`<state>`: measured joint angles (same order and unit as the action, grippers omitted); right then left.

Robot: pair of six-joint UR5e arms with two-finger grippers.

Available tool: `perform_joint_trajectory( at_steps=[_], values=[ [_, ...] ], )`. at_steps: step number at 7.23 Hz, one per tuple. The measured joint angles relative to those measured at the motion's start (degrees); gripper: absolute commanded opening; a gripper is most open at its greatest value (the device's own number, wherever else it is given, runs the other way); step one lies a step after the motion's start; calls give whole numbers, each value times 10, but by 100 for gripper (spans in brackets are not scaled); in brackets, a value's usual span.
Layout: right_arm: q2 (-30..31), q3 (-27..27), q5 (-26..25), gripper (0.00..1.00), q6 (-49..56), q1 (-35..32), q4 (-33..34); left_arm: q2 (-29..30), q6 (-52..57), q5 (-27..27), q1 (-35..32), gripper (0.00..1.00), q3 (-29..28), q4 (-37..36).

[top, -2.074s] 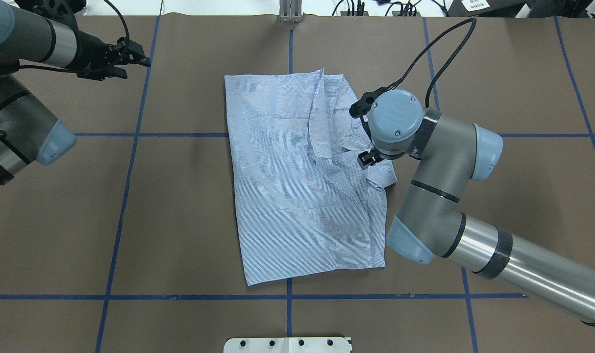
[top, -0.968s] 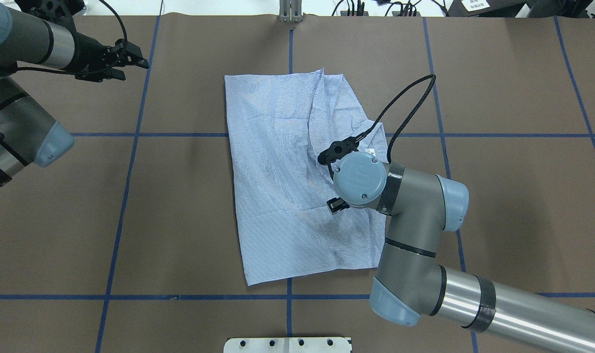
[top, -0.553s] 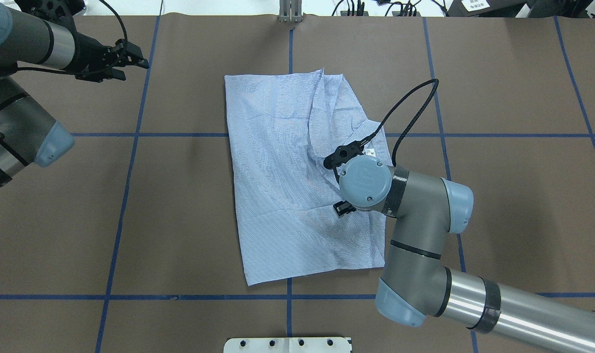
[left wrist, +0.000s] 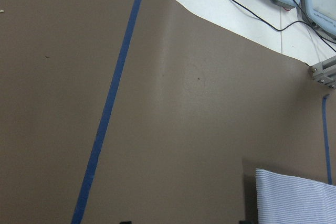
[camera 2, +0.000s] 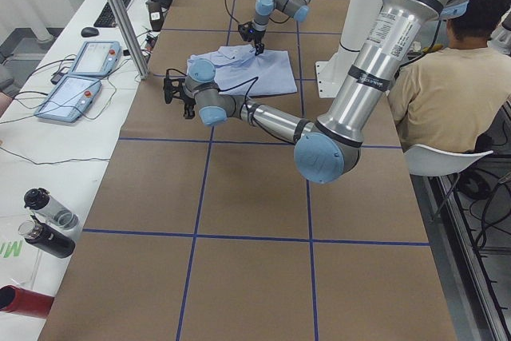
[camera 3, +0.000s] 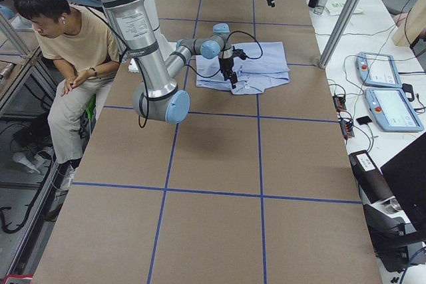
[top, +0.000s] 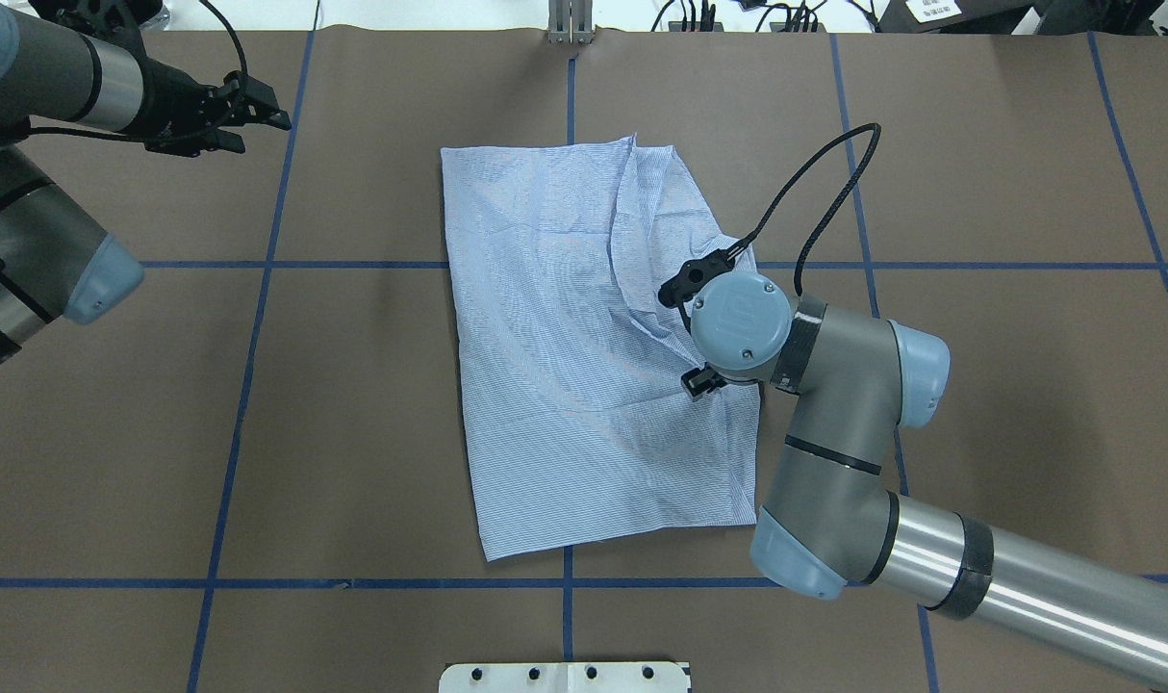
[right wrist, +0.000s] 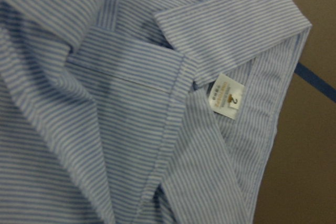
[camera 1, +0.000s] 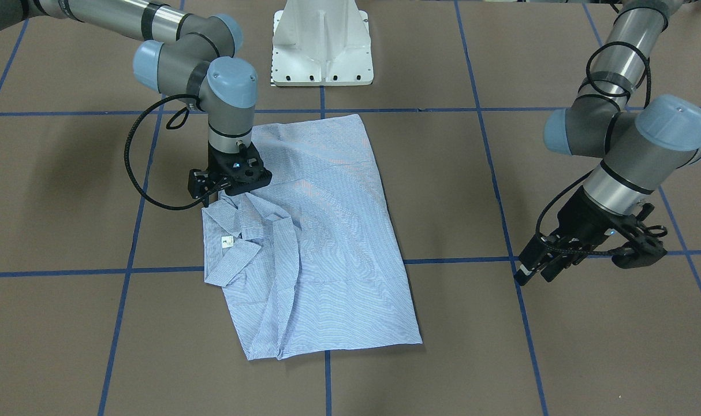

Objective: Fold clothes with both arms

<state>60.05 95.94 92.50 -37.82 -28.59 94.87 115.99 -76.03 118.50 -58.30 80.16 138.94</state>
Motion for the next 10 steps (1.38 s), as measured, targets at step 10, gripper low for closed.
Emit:
perform_joint_trajectory(
  at_steps=[10],
  values=[
    [-210, -170, 43, 100, -61, -46, 20, -20, 0, 18, -14, 74, 22, -11]
  ],
)
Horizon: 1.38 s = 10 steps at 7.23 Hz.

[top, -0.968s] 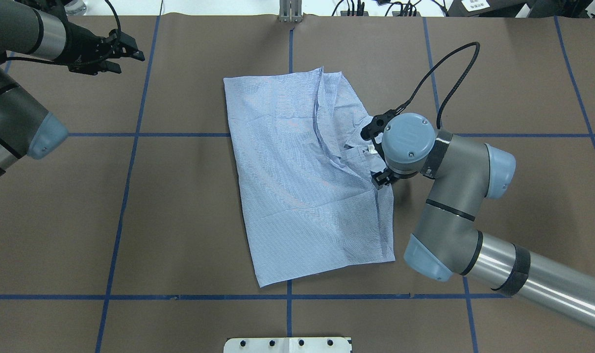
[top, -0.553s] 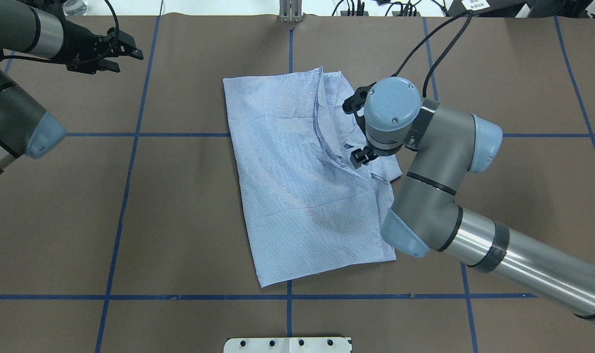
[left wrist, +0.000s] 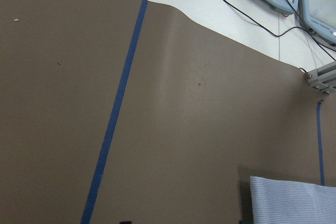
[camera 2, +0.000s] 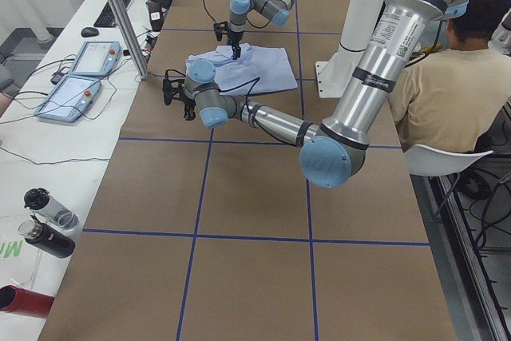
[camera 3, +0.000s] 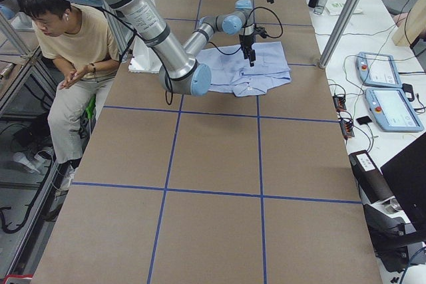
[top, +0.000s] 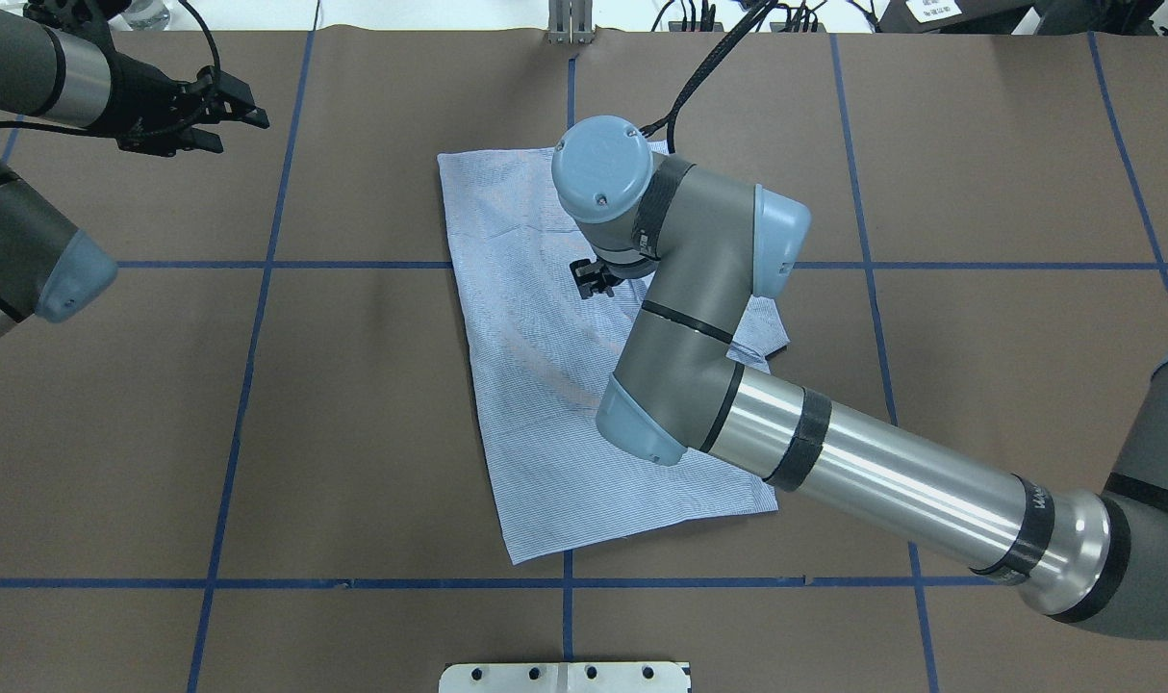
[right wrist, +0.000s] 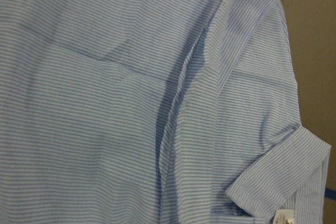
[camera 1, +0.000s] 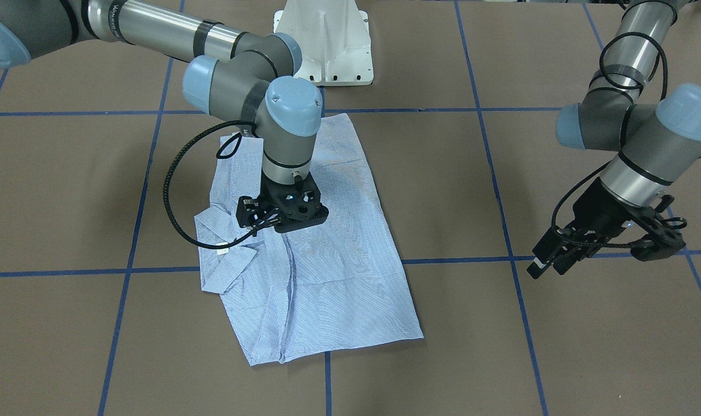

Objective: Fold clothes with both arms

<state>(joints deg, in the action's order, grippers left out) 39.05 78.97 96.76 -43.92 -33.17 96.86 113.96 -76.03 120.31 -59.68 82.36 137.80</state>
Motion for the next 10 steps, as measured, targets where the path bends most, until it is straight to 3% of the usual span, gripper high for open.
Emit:
perform_joint_trajectory(
  at_steps=[5, 8, 10],
  values=[
    [33, -37, -25, 100, 53, -4, -10, -1, 0, 0, 0, 74, 1, 0],
    [126, 16, -21, 100, 180, -63, -23, -1, 0, 0, 0, 74, 3, -1],
    [153, 42, -12, 100, 206, -82, -37, -1, 0, 0, 0, 74, 7, -1]
  ],
)
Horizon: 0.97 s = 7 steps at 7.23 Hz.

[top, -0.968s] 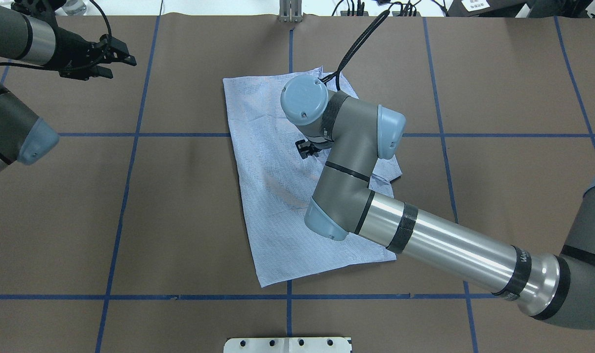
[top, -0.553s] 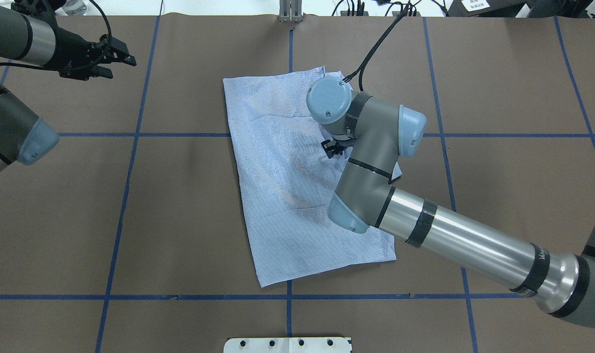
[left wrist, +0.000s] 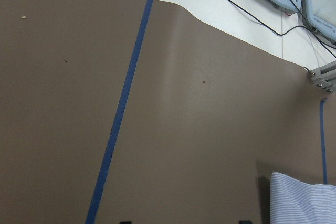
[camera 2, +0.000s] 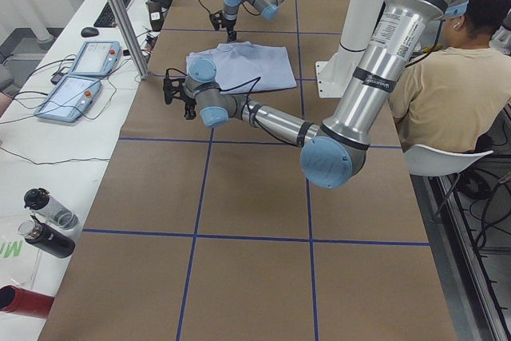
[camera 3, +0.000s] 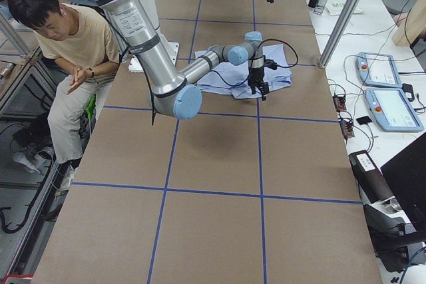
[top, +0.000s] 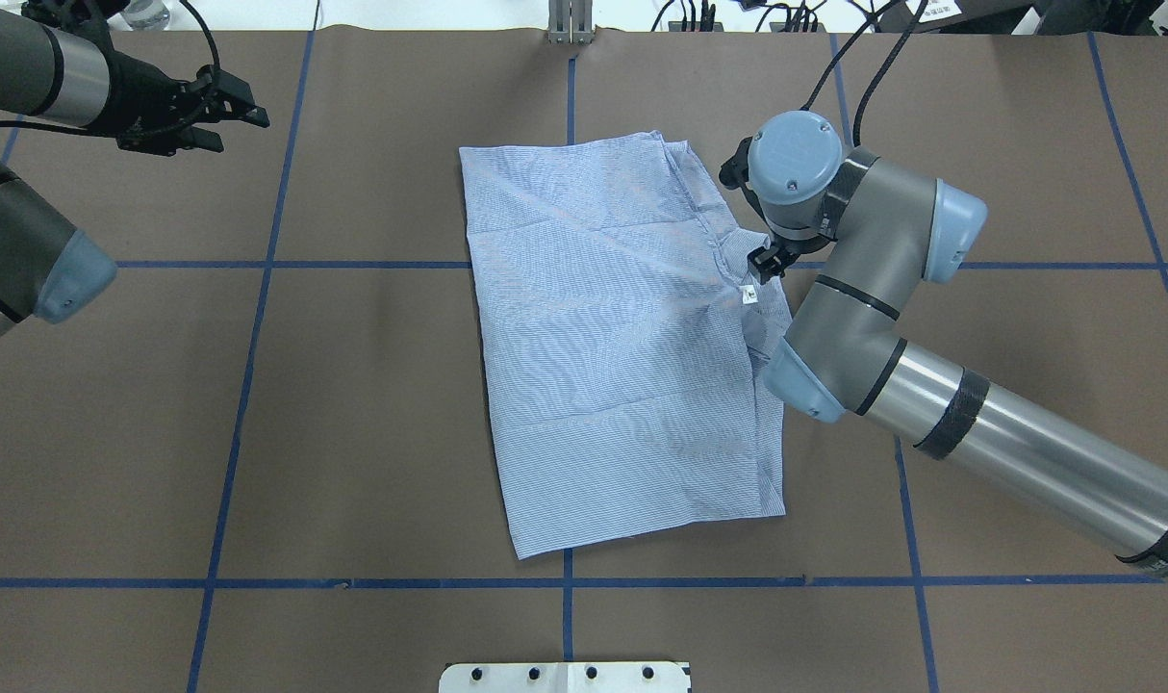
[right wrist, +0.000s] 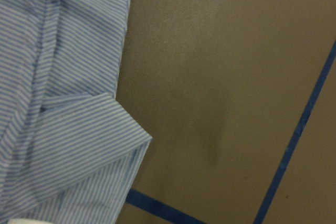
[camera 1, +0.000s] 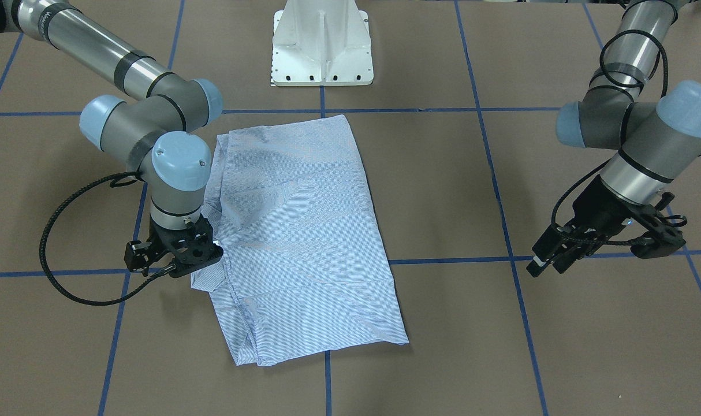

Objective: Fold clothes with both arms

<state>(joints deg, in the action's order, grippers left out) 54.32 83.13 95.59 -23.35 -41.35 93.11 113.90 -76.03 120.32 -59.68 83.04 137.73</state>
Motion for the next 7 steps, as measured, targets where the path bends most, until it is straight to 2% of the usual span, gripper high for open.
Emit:
perform_joint_trajectory(
  at_steps=[1, 3, 5, 7],
  values=[
    [2, 16, 11, 100, -7, -4, 0, 0, 0, 0, -1, 75, 3, 0],
    [13, 90, 36, 100, -42, -12, 44, -14, 0, 0, -1, 75, 29, 0],
    [37, 154, 62, 100, -169, -1, 80, -33, -1, 1, 1, 76, 71, -2],
    [70, 206, 88, 100, -364, 25, 64, -34, 4, 2, 4, 76, 82, 1]
  ],
)
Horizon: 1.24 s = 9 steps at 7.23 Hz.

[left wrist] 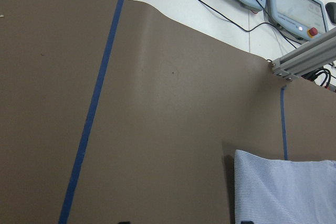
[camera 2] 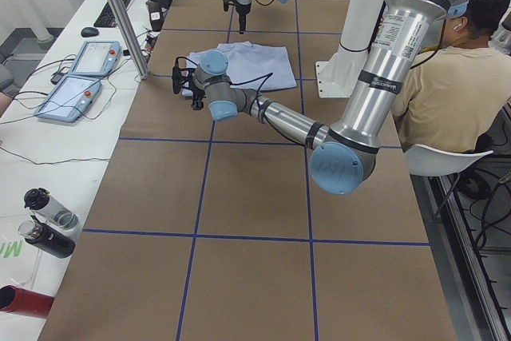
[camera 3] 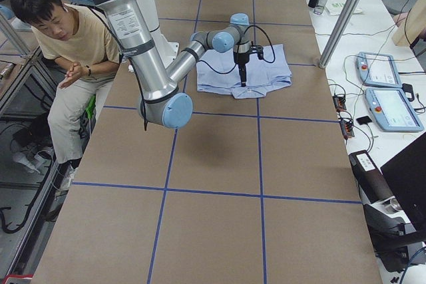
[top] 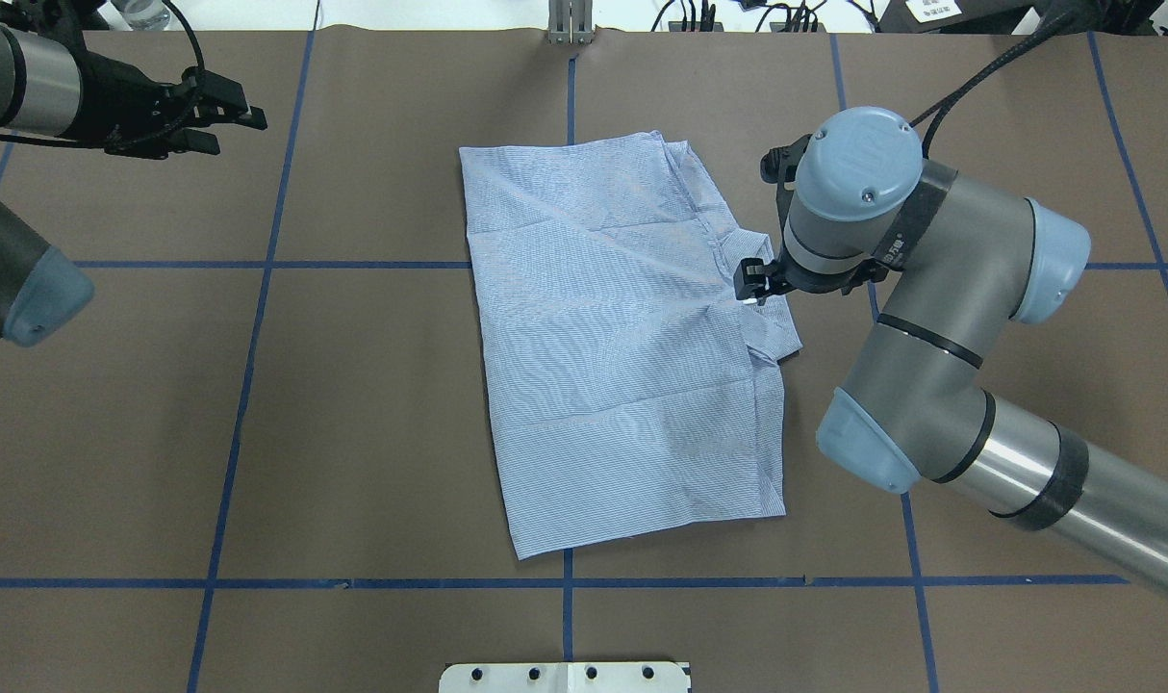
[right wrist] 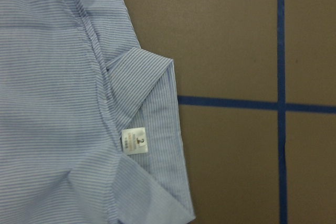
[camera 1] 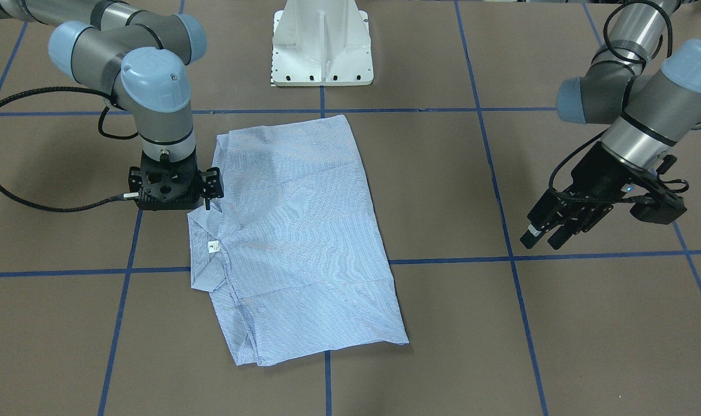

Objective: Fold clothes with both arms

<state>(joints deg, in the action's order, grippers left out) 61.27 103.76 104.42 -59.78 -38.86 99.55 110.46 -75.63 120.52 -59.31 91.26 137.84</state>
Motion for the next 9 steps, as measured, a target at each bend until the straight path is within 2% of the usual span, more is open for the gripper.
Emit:
perform_joint_trajectory(
  at_steps=[2, 5, 7, 9],
  values=[
    [33, 61, 14, 100, -222, 40, -16, -1, 37, -2, 1, 76, 2, 0],
    [123, 110, 11, 99, -459, 113, -106, -5, 62, -7, 1, 76, -2, 0],
    [144, 108, 6, 94, -525, 144, -131, -5, 63, -10, 1, 76, -2, 0],
    [149, 93, 1, 93, -538, 160, -150, -6, 63, -17, 1, 76, -1, 0]
  ],
)
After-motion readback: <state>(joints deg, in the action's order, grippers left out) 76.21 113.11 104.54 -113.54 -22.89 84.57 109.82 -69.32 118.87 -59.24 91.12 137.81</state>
